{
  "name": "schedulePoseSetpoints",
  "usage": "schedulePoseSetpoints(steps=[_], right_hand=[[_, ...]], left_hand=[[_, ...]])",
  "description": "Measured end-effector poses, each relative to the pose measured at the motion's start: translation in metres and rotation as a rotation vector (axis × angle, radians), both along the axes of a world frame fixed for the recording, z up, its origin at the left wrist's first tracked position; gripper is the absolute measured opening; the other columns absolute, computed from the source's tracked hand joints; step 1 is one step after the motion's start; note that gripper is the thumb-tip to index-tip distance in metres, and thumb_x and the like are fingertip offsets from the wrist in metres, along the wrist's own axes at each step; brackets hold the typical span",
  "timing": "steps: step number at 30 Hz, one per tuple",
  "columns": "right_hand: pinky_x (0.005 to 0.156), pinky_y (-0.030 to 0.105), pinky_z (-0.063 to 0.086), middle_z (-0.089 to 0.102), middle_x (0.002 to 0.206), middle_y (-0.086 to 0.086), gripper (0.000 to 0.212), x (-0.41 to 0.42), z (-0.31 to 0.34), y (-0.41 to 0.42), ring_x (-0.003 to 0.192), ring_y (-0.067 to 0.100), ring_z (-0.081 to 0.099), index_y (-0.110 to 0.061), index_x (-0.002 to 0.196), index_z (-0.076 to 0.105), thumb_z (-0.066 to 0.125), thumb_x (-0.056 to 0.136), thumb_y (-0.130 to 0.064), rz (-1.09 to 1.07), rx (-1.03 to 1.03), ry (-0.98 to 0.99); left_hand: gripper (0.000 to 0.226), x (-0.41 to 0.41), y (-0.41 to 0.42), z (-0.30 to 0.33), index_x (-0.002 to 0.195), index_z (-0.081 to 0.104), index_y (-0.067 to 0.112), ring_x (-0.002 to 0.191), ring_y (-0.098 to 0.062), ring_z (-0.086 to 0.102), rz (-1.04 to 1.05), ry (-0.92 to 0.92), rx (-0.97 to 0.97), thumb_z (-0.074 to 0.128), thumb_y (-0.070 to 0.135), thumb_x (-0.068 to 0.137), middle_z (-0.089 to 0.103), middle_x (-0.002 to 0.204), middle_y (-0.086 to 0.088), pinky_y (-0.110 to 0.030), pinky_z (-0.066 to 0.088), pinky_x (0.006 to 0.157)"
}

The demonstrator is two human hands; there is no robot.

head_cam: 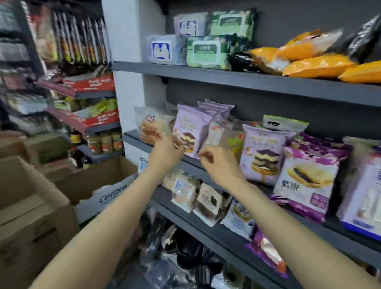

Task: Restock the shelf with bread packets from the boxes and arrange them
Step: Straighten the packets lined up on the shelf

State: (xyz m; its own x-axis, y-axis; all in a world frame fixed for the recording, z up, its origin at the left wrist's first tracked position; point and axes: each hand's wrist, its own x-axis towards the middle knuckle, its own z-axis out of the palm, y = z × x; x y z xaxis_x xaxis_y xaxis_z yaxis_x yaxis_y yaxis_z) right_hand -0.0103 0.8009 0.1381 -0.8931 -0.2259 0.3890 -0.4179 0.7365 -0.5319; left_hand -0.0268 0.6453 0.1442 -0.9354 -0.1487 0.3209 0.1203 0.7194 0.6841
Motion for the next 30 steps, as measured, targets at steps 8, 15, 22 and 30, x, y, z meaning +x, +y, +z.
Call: schedulePoseSetpoints(steps=[8,15,22,30], right_hand=[[0.081,0.039,0.054,0.068,0.102,0.003,0.020,-0.073,-0.063,-0.237,0.093,0.024,0.064,-0.018,0.107,0.065,0.049,0.096,-0.020,0.279,0.186,-0.248],[0.089,0.037,0.050,0.068,0.109,0.007,0.021,-0.147,-0.118,-0.375,0.104,0.024,0.060,-0.013,0.102,0.069,0.050,0.094,-0.019,0.323,0.205,-0.461],[0.086,0.030,0.045,0.060,0.122,0.009,0.029,-0.274,-0.195,-0.468,0.110,0.025,0.057,-0.007,0.118,0.059,0.050,0.091,-0.015,0.329,0.344,-0.616],[0.106,0.036,0.035,0.045,0.140,0.018,0.044,-0.404,-0.301,-0.534,0.128,0.033,0.042,-0.002,0.135,0.041,0.049,0.094,-0.014,0.371,0.620,-0.803]], left_hand=[[0.023,-0.025,-0.258,-0.071,0.080,0.064,0.003,0.071,-0.031,0.067,0.265,-0.301,-0.044,0.051,0.018,0.091,0.069,0.078,-0.017,-0.037,0.053,0.065],[0.021,-0.088,-0.385,-0.130,0.069,0.052,0.010,0.062,-0.023,0.052,0.317,-0.527,-0.124,0.051,0.015,0.089,0.055,0.068,-0.008,-0.032,0.044,0.058],[0.027,-0.210,-0.464,-0.208,0.075,0.054,0.001,0.091,-0.034,0.060,0.326,-0.737,-0.098,0.051,0.022,0.093,0.064,0.105,-0.021,-0.035,0.044,0.071],[0.040,-0.311,-0.529,-0.325,0.114,0.059,-0.002,0.103,-0.033,0.058,0.412,-1.000,0.068,0.048,0.032,0.097,0.061,0.120,-0.017,-0.033,0.044,0.077]])
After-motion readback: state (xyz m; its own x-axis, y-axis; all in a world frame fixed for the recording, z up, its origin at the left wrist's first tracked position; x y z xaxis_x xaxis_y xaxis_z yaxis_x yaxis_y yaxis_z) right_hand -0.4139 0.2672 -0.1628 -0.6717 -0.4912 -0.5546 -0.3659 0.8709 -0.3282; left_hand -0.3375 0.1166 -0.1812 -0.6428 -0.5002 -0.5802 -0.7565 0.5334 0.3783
